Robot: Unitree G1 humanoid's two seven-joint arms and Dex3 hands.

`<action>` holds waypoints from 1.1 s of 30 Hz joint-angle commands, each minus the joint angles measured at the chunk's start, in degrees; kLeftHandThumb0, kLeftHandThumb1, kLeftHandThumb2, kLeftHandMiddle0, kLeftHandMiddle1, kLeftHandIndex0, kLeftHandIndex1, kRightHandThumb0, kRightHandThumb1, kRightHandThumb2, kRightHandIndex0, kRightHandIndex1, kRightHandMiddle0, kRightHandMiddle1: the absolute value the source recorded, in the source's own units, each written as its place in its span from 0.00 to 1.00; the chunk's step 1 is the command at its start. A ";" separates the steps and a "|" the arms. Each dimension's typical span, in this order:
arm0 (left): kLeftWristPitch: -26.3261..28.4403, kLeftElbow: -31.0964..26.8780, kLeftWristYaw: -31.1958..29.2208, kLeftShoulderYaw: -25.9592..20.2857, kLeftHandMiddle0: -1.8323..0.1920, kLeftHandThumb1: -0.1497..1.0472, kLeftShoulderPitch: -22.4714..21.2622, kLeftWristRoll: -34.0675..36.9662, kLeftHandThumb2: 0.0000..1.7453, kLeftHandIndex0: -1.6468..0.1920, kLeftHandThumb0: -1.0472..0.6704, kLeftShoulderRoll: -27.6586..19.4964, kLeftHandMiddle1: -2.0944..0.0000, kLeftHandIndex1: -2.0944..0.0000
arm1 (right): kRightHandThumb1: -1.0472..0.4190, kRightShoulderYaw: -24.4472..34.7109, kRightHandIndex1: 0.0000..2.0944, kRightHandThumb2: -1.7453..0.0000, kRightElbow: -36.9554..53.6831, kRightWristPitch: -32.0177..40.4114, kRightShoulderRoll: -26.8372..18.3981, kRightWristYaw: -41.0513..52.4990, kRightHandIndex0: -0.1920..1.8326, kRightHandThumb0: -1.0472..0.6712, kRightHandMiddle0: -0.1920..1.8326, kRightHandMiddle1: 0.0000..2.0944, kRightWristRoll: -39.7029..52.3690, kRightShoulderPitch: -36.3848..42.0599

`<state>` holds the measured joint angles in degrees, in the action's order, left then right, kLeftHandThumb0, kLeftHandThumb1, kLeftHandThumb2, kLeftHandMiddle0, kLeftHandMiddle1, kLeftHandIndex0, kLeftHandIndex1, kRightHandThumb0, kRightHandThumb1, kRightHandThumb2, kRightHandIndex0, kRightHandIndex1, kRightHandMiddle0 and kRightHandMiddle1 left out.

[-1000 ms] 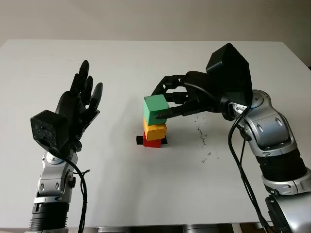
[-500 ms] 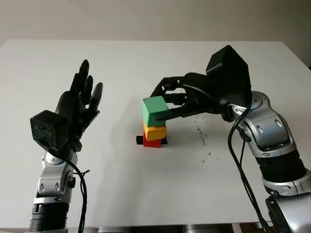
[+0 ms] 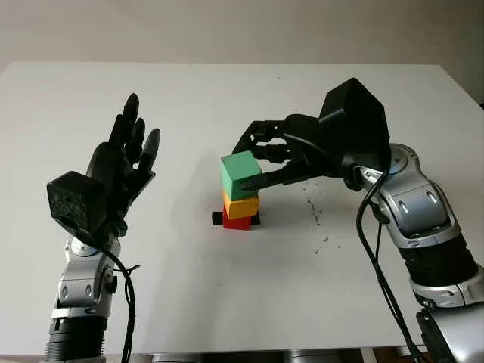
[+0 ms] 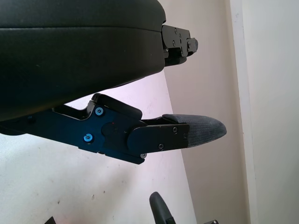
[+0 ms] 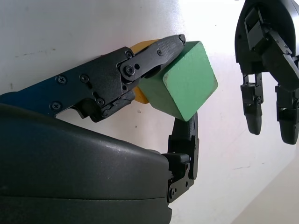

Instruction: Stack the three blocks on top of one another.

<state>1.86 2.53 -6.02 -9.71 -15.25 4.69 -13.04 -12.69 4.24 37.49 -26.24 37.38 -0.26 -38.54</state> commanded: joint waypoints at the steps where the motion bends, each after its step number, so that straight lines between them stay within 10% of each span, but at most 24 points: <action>1: -0.26 -0.79 0.20 0.03 0.92 1.00 0.17 -0.09 0.27 0.91 0.21 0.09 0.97 0.97 | 0.11 -0.06 0.00 0.97 -0.23 -1.66 -0.75 0.23 0.18 0.29 0.15 0.59 -0.25 0.44; 11: -0.41 -0.36 -0.27 -0.01 0.93 1.00 0.21 -0.25 0.28 0.92 0.21 -0.46 0.98 0.98 | 0.11 -0.03 0.00 0.97 0.45 -0.66 -0.97 0.18 0.15 0.27 0.10 0.49 -0.45 0.67; 19: -0.61 -0.29 -0.54 -0.10 0.93 1.00 0.31 -0.18 0.27 0.93 0.21 -0.56 0.98 0.98 | 0.10 -1.41 0.00 0.97 1.38 -5.84 -3.99 5.24 0.00 0.13 0.00 0.03 -0.87 0.56; 27: -0.50 -0.66 -0.69 -0.42 0.94 1.00 0.66 0.13 0.27 0.93 0.21 -0.59 0.98 0.98 | 0.04 7.27 0.00 0.95 10.73 0.15 -2.24 -0.48 0.00 0.09 0.00 0.00 3.06 5.39; 33: -0.56 0.01 -0.82 -0.62 0.93 1.00 0.23 0.14 0.27 0.92 0.21 -0.66 0.97 0.97 | 0.00 13.14 0.00 0.72 15.60 -10.72 -0.02 -10.19 0.00 0.12 0.02 0.02 1.71 12.96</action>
<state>1.72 2.57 -6.74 -10.07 -14.89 4.73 -13.22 -0.64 18.59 28.93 -26.26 28.15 1.94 -26.60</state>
